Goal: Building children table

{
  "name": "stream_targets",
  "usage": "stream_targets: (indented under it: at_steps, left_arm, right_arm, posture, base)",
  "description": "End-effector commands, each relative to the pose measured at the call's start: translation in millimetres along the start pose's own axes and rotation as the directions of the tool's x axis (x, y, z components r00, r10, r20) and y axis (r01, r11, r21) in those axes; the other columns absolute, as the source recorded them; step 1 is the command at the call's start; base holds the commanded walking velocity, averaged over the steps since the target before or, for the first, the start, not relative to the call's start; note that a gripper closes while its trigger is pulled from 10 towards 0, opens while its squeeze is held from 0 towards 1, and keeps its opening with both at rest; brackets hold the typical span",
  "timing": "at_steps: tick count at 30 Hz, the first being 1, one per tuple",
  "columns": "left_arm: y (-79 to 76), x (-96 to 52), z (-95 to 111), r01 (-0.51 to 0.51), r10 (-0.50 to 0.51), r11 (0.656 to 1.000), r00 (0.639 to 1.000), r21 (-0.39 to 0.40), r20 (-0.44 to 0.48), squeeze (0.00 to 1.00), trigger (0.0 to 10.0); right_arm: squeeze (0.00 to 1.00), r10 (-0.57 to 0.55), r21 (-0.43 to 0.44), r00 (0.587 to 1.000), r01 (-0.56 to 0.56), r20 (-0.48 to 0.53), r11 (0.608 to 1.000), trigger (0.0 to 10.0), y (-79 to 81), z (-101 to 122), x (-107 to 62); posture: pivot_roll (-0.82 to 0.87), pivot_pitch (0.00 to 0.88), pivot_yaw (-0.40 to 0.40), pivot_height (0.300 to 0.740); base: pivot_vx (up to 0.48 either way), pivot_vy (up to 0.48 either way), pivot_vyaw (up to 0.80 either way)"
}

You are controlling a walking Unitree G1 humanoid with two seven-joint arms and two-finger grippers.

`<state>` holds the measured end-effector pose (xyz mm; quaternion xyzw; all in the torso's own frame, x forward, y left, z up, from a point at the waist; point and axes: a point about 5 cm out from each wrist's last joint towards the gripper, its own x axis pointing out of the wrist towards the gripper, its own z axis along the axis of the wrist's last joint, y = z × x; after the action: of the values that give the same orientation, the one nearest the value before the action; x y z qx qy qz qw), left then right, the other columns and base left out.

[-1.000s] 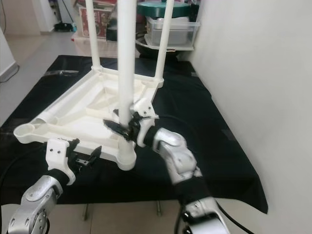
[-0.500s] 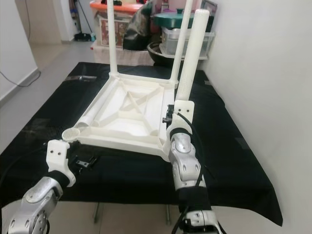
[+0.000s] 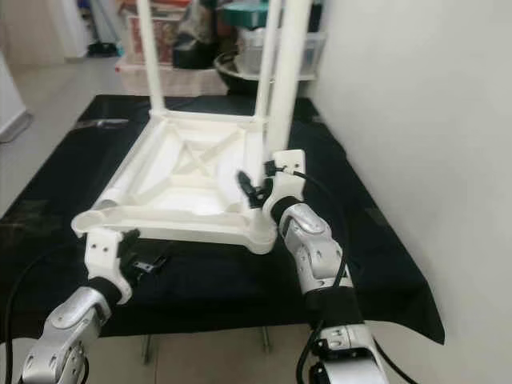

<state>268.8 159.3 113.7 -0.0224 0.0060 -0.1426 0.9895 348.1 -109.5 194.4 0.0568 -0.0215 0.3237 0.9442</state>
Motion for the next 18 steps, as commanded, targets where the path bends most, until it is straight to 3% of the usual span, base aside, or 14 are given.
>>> stream_targets:
  at_steps: [1, 2, 3, 4, 5, 7, 8, 9, 11, 13, 14, 15, 16, 18]
  left_arm:
    - [0.7, -0.9, 3, -0.003, 0.003, 1.000, 1.000, 0.000, 0.012, 0.00, 10.0]
    - [0.2, -0.8, 3, -0.002, 0.002, 1.000, 1.000, 0.001, 0.013, 0.00, 10.0]
    - [0.1, -0.8, 3, -0.001, 0.001, 1.000, 1.000, 0.002, 0.015, 0.00, 10.0]
    - [0.1, -0.8, 3, -0.001, 0.001, 1.000, 1.000, 0.002, 0.015, 0.00, 10.0]
    - [0.5, -1.3, 4, -0.002, 0.002, 1.000, 1.000, 0.000, 0.017, 0.00, 10.0]
    - [0.5, -1.3, 4, -0.002, 0.002, 1.000, 1.000, 0.000, 0.017, 0.00, 10.0]
    - [1.7, -1.6, 3, -0.006, 0.006, 1.000, 1.000, 0.006, 0.014, 0.00, 10.0]
    - [2.8, -2.1, 4, -0.010, 0.010, 1.000, 1.000, 0.009, 0.015, 0.00, 10.0]
    - [3.5, -2.4, 5, -0.013, 0.013, 1.000, 1.000, 0.010, 0.016, 0.00, 10.0]
    - [4.4, -4.3, 6, -0.014, 0.014, 1.000, 1.000, 0.012, 0.016, 0.00, 10.0]
    - [4.8, -5.6, 5, -0.013, 0.013, 1.000, 1.000, 0.014, 0.011, 0.00, 10.0]
    - [5.3, -6.4, 4, -0.012, 0.012, 1.000, 1.000, 0.017, 0.006, 0.00, 10.0]
    - [5.3, -6.4, 4, -0.012, 0.012, 1.000, 1.000, 0.017, 0.006, 0.00, 10.0]
    - [5.3, -5.7, 2, -0.010, 0.010, 1.000, 1.000, 0.017, 0.000, 0.00, 10.0]
  right_arm:
    - [0.00, 0.239, -0.028, 0.971, -0.238, 0.030, 0.971, 10.0, 27.7, 2, 6.7]
    - [0.00, 0.334, -0.048, 0.943, -0.333, 0.014, 0.942, 6.5, 38.8, -2, 4.8]
    - [0.00, 0.453, -0.049, 0.891, -0.453, -0.017, 0.890, 5.0, 54.6, -11, 0.7]
    - [0.00, 0.453, -0.049, 0.891, -0.453, -0.017, 0.890, 5.0, 54.6, -11, 0.7]
    - [0.00, 0.505, -0.036, 0.863, -0.506, -0.028, 0.862, 5.0, 62.8, -15, -1.7]
    - [0.00, 0.505, -0.036, 0.863, -0.506, -0.028, 0.862, 5.0, 62.8, -15, -1.7]
    - [0.00, 0.515, -0.042, 0.856, -0.517, -0.049, 0.855, 2.5, 69.2, -25, 0.7]
    - [0.00, 0.478, -0.041, 0.877, -0.479, -0.047, 0.877, 0.0, 68.6, -30, 5.4]
    - [0.00, 0.450, -0.040, 0.892, -0.452, -0.044, 0.891, 0.0, 68.0, -34, 8.6]
    - [0.00, 0.235, -0.077, 0.967, -0.243, -0.101, 0.967, 0.0, 51.4, -43, 19.4]
    - [0.00, 0.006, -0.073, 0.988, -0.017, -0.155, 0.997, 0.0, 30.9, -50, 22.2]
    - [0.00, -0.230, -0.086, 0.950, 0.216, -0.210, 0.973, 0.0, 8.8, -58, 18.9]
    - [0.00, -0.230, -0.086, 0.950, 0.216, -0.210, 0.973, 0.0, 8.8, -58, 18.9]
    - [0.00, -0.612, -0.110, 0.744, 0.607, -0.270, 0.787, 0.0, -30.3, -73, -8.7]
  posture:
    - [0.07, 0.000, -0.091, 0.740]
    - [0.08, 0.000, -0.096, 0.740]
    - [0.08, 0.000, -0.095, 0.740]
    - [0.08, 0.000, -0.095, 0.740]
    - [0.09, 0.000, -0.095, 0.740]
    - [0.09, 0.000, -0.095, 0.740]
    - [0.10, 0.000, -0.102, 0.740]
    - [0.10, 0.000, -0.098, 0.740]
    - [0.10, 0.000, -0.098, 0.740]
    - [0.10, 0.000, -0.094, 0.740]
    - [0.09, 0.000, -0.085, 0.740]
    - [0.09, 0.000, -0.085, 0.740]
    - [0.09, 0.000, -0.085, 0.740]
    - [0.08, 0.000, -0.078, 0.740]
  base:
    - [0.000, 0.000, 0.00]
    - [0.000, 0.000, 0.00]
    - [0.000, 0.000, 0.00]
    - [0.000, 0.000, 0.00]
    - [0.000, 0.000, 0.00]
    - [0.000, 0.000, 0.00]
    - [0.000, 0.000, 0.00]
    - [0.000, 0.000, 0.00]
    - [0.000, 0.000, 0.00]
    - [0.000, 0.000, 0.00]
    - [0.000, 0.000, 0.00]
    - [0.000, 0.000, 0.00]
    - [0.000, 0.000, 0.00]
    - [0.000, 0.000, 0.00]
